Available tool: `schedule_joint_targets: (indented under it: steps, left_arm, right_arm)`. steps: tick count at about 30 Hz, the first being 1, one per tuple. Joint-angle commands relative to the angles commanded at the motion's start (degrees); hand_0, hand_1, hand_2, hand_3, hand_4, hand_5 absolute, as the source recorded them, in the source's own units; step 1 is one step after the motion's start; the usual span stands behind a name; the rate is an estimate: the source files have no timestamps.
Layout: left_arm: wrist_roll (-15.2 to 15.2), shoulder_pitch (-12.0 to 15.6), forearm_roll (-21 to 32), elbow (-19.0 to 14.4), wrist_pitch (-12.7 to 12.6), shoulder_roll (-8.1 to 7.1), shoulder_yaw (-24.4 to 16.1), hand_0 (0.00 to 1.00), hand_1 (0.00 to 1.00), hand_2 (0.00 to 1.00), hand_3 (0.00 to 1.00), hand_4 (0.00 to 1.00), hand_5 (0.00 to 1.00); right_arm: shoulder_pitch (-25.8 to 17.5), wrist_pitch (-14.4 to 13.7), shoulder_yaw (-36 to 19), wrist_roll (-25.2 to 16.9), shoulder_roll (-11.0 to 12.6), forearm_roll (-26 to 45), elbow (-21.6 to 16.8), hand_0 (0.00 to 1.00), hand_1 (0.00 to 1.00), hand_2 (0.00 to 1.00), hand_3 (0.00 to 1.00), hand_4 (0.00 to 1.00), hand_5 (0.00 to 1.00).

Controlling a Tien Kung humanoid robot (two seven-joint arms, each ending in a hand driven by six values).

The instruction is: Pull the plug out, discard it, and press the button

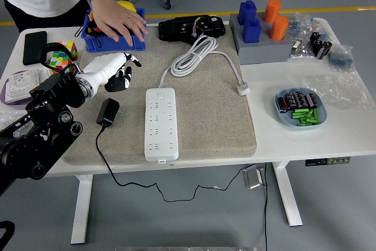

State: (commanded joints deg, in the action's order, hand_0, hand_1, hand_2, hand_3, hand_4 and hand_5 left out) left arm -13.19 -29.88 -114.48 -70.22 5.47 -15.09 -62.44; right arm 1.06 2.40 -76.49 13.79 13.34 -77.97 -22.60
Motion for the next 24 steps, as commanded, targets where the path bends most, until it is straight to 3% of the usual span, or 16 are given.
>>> schedule_joint_targets:
  steps: [4, 5, 10, 11, 16, 17, 18, 22, 24]
  left_arm:
    - [2.7, 4.6, 0.4, -3.3, -2.3, -0.03, -7.4, 0.31, 0.345, 0.3, 0.702, 0.103, 0.002]
    - [3.1, 5.5, 0.5, -3.7, -2.8, 0.0, -9.0, 0.596, 0.657, 0.59, 0.745, 0.607, 0.002]
    - [4.7, 9.3, 0.7, -4.1, -4.6, -0.13, -15.8, 0.596, 0.657, 0.59, 0.745, 0.607, 0.002]
    - [4.4, 9.8, 0.5, -3.8, -4.5, -0.2, -16.9, 0.716, 0.739, 0.704, 0.796, 0.65, 0.011]
    - [4.4, 12.9, 2.4, -4.4, -4.3, 0.09, -22.5, 0.716, 0.739, 0.704, 0.796, 0.65, 0.011]
    - [4.6, 13.5, 2.6, -4.6, -4.4, 0.21, -23.5, 0.763, 0.778, 0.762, 0.803, 0.669, 0.081]
    - [5.0, 14.3, 2.5, -5.0, -4.5, 0.39, -24.9, 0.763, 0.778, 0.762, 0.803, 0.669, 0.081]
    - [5.7, 15.6, 2.3, -6.1, -4.9, 0.42, -26.9, 0.763, 0.778, 0.762, 0.803, 0.669, 0.081]
    - [5.5, 15.8, 2.2, -6.5, -4.8, 0.4, -27.3, 0.769, 0.781, 0.762, 0.802, 0.665, 0.027]
  right_arm:
    - [0.2, 0.0, -0.1, 0.0, 0.0, 0.0, 0.0, 0.754, 0.705, 0.717, 0.728, 0.773, 0.654]
    - [0.2, 0.0, -0.1, 0.0, 0.0, 0.0, 0.0, 0.755, 0.704, 0.716, 0.728, 0.773, 0.655]
    - [0.3, 0.1, 0.0, 0.0, 0.0, -0.1, 0.0, 0.755, 0.704, 0.716, 0.728, 0.773, 0.655]
    - [0.3, 0.1, 0.0, 0.0, -0.1, -0.2, 0.1, 0.754, 0.704, 0.717, 0.727, 0.773, 0.655]
    - [0.7, 0.1, -0.1, 0.0, -0.1, -0.3, 0.1, 0.754, 0.704, 0.717, 0.727, 0.773, 0.655]
    - [0.8, 0.0, -0.1, 0.0, -0.1, -0.3, 0.1, 0.755, 0.704, 0.717, 0.728, 0.773, 0.655]
    - [0.9, 0.0, -0.1, 0.0, 0.0, -0.2, 0.1, 0.755, 0.704, 0.717, 0.728, 0.773, 0.655]
    - [0.9, 0.1, 0.2, 0.0, 0.0, -0.2, 0.2, 0.755, 0.704, 0.717, 0.728, 0.773, 0.655]
    - [0.9, 0.1, 0.4, 0.0, 0.0, -0.3, 0.2, 0.755, 0.704, 0.716, 0.728, 0.773, 0.653]
